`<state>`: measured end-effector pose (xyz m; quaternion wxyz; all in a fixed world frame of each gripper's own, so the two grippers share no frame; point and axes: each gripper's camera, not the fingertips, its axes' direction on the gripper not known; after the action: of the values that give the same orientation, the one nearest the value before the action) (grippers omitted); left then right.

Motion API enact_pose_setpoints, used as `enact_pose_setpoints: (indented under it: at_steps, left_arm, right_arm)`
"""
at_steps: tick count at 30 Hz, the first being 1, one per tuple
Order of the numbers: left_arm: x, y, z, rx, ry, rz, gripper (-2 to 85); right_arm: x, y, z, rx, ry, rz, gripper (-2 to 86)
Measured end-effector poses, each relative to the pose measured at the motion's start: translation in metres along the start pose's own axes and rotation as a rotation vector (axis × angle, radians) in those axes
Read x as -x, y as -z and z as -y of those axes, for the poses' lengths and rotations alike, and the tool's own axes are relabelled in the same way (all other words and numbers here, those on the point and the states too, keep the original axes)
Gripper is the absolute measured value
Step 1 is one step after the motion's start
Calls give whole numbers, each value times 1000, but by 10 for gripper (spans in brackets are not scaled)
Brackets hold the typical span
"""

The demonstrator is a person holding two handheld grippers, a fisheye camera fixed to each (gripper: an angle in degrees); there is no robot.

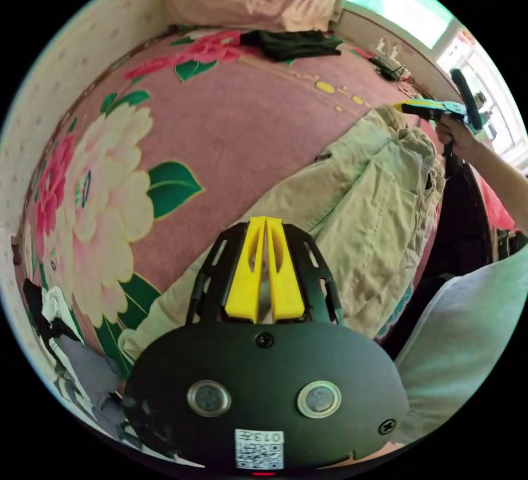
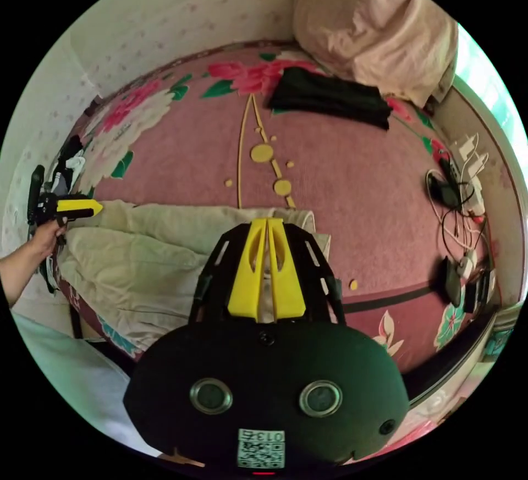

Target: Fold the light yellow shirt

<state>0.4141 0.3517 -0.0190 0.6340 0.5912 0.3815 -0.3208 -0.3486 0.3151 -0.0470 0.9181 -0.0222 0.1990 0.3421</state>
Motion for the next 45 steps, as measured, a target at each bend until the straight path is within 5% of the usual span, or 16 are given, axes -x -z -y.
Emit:
enact_pose_setpoints:
  at_steps: [7,11,19,24,29,33,38,45]
  left_arm:
    - [-24,-27,42,71,-127,56,-4]
    - [24,-12,28,83,137,-144,-3]
    - [9,97,-62,-59,129,136,-3]
    - [42,62,-125,180,255,234,-3]
    - [100,90,-168,66,482,4,0]
    - [115,148,-233,-81,620,102,14]
    - [145,180,-374,-127,933,90,108]
    - [168,154,-427,-160,972,-165,133]
  right_arm:
    - [6,-50,18,93,124,-68,0]
    - [-28,-52,37,165,-86,101,-1]
    - [57,30,23,-94,224,269,-1]
    - [102,-13,11,32,352,319,0]
    - [85,-59,26,204,300,364,3]
    - [93,-28,56,124,367,357,13]
    - [185,-11,135,46,622,521,86]
    - [382,-53,212,157,1061,577,106]
